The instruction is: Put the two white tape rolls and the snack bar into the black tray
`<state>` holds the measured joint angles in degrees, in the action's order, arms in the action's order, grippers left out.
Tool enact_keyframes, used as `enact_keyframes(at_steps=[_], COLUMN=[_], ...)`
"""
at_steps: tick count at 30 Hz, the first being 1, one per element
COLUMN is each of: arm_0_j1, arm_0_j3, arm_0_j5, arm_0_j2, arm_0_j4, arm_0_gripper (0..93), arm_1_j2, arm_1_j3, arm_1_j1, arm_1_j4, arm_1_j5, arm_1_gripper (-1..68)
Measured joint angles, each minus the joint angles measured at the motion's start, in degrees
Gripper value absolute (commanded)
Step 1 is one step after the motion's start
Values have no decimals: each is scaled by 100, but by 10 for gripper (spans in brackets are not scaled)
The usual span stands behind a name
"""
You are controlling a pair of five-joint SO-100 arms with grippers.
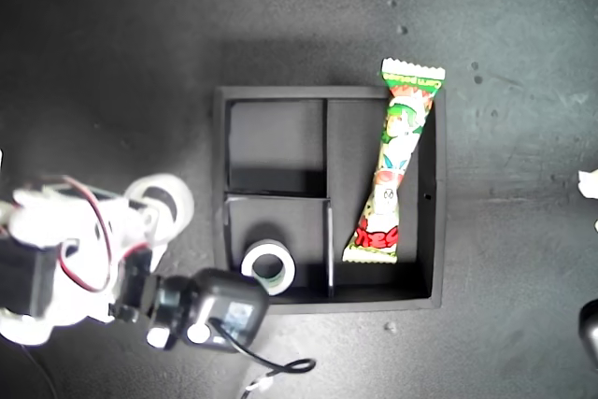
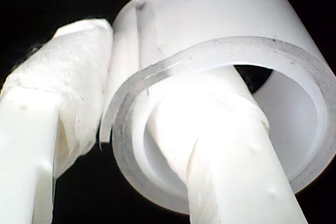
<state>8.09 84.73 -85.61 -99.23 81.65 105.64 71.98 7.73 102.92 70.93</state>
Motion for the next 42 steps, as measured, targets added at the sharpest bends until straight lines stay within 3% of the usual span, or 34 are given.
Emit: enact_keyframes(at_steps=[4,9,16,25,33,37,42], arm_0_j1=[-519,-844,-844,-729,-501,-686,-1494], arm_0_j3=[-1406,-2689,-3094,-3199,-3357,-3252,-1556], arm_0_j5=[993,1547,1608,1556,1538,1477,1556], arm_0_j2=[659,2021,2856,3023,3032,2698,615], arm_0_j4=[246,519,677,677,958,1521,1468], arm_0_gripper=[0,0,0,134,139,98,9], arm_1_j2=[580,1292,2399,2549,2549,2637,3832], arm_1_j3=[694,1828,3604,3718,3735,3744,4544], arm_1_j1=[-88,-53,-70,-53,-53,-158,-229], arm_1_j4=[-176,-967,-2171,-2285,-2285,-2197,-2259], arm_1_j5=[378,703,967,967,967,967,1081], arm_1_gripper=[-1,-1,-2,-2,-2,-2,-2])
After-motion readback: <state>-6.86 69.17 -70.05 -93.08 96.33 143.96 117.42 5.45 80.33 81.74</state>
